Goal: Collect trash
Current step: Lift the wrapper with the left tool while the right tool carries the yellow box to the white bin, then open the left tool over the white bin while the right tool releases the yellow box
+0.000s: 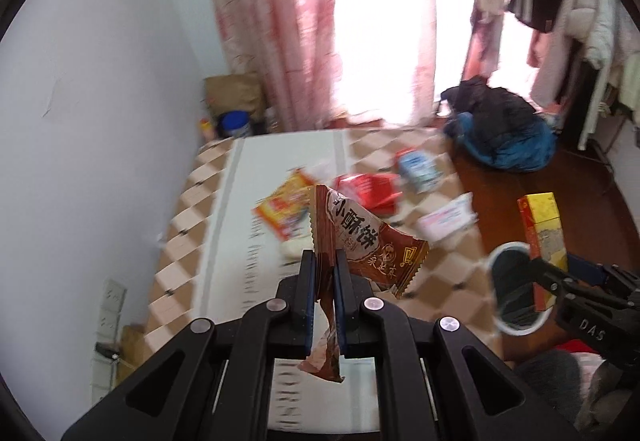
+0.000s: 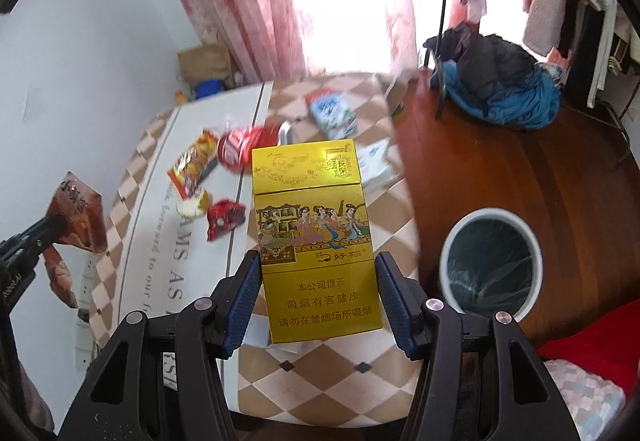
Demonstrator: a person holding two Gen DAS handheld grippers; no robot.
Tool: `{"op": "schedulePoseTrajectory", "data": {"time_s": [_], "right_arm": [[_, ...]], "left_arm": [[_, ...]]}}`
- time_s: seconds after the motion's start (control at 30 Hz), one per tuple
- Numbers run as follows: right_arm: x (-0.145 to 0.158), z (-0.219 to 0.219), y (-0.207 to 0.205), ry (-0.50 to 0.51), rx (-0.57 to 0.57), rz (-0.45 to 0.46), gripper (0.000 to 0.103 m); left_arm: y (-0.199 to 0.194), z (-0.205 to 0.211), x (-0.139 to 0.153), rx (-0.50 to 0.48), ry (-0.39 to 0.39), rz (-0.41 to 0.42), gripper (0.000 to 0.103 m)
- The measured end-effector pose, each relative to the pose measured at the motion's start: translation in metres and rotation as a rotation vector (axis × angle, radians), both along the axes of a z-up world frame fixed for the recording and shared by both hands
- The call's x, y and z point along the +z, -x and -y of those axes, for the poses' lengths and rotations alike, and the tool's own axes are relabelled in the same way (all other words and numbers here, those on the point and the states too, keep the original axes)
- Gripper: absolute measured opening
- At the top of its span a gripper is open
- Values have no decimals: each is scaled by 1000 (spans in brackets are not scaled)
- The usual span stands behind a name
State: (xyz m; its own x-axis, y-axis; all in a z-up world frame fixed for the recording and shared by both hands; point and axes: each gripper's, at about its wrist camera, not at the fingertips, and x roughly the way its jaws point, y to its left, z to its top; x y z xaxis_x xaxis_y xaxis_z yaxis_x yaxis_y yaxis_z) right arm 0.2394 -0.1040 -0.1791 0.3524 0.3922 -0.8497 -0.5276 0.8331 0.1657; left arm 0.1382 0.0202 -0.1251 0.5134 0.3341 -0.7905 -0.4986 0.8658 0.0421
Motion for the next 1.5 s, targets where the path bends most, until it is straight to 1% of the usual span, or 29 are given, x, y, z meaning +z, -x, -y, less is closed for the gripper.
{"op": "schedulePoseTrajectory", "data": {"time_s": [0.1, 0.2, 0.3, 0.4, 0.43, 0.47, 0.5, 0.57, 0.6, 0.63, 0.67, 0.73, 0.8, 0.83, 0.87, 0.9, 0.93, 0.97, 1.0, 1.03, 1.1, 1.13, 1.17, 1.2, 1.27, 1.33, 1.37, 1.5], "right_arm": [[15, 30, -10, -21, -21, 18, 60], [22, 68, -25, -28, -58, 28, 60], [21, 117, -50, -18, -115, 24, 60], [8, 158, -75, 7, -168, 5, 60], [-1, 177, -87, 12, -195, -11, 60], [-9, 188, -95, 22, -210, -25, 60], [-17, 200, -104, 31, -223, -43, 60], [-40, 226, -124, 29, -254, -94, 60], [-55, 238, -135, 41, -271, -120, 60], [-64, 247, -141, 47, -282, -135, 60], [-80, 257, -151, 46, -293, -168, 60], [-108, 270, -166, 55, -315, -219, 60], [-139, 282, -180, 61, -336, -278, 60], [-149, 283, -184, 60, -337, -295, 60], [-165, 285, -190, 59, -341, -326, 60], [-177, 289, -195, 62, -349, -346, 60], [-195, 291, -202, 57, -349, -378, 60], [-205, 292, -205, 59, -352, -397, 60], [-215, 292, -209, 66, -355, -410, 60], [-228, 291, -213, 67, -350, -433, 60], [-244, 292, -217, 67, -356, -460, 60], [-250, 294, -219, 65, -358, -466, 64], [-256, 295, -220, 71, -360, -472, 71], [-259, 297, -220, 76, -364, -476, 76], [-262, 301, -219, 77, -373, -479, 94], [-261, 302, -215, 104, -376, -466, 101], [-260, 303, -215, 124, -380, -460, 102], [-256, 300, -207, 207, -390, -429, 103]], "left_arm": [[-31, 34, 8, -70, 26, 22, 5], [-70, 69, 5, -147, 66, 25, 6], [-114, 105, -9, -218, 135, 11, 6], [-160, 139, -36, -273, 205, -30, 6], [-173, 148, -46, -288, 230, -42, 6], [-190, 160, -62, -303, 258, -69, 6], [-201, 169, -71, -314, 277, -85, 6], [-227, 185, -100, -335, 324, -133, 7], [-238, 191, -114, -347, 347, -157, 9], [-245, 194, -123, -355, 367, -172, 10], [-257, 199, -142, -361, 396, -199, 11], [-271, 205, -165, -371, 439, -236, 13], [-288, 208, -194, -363, 497, -286, 13], [-295, 208, -208, -357, 517, -312, 13], [-299, 211, -214, -353, 522, -329, 23], [-304, 212, -224, -345, 527, -352, 38], [-308, 212, -233, -339, 530, -365, 47], [-310, 213, -236, -335, 529, -370, 67], [-310, 215, -241, -329, 521, -380, 80], [-311, 216, -245, -327, 510, -393, 83], [-310, 216, -246, -322, 484, -405, 87], [-308, 216, -245, -323, 459, -412, 89], [-307, 215, -242, -325, 435, -416, 92], [-305, 216, -241, -326, 411, -418, 93], [-304, 217, -241, -326, 351, -422, 94], [-300, 218, -240, -325, 298, -423, 96], [-302, 216, -243, -323, 284, -425, 96], [-293, 216, -242, -321, 249, -432, 96]]}}
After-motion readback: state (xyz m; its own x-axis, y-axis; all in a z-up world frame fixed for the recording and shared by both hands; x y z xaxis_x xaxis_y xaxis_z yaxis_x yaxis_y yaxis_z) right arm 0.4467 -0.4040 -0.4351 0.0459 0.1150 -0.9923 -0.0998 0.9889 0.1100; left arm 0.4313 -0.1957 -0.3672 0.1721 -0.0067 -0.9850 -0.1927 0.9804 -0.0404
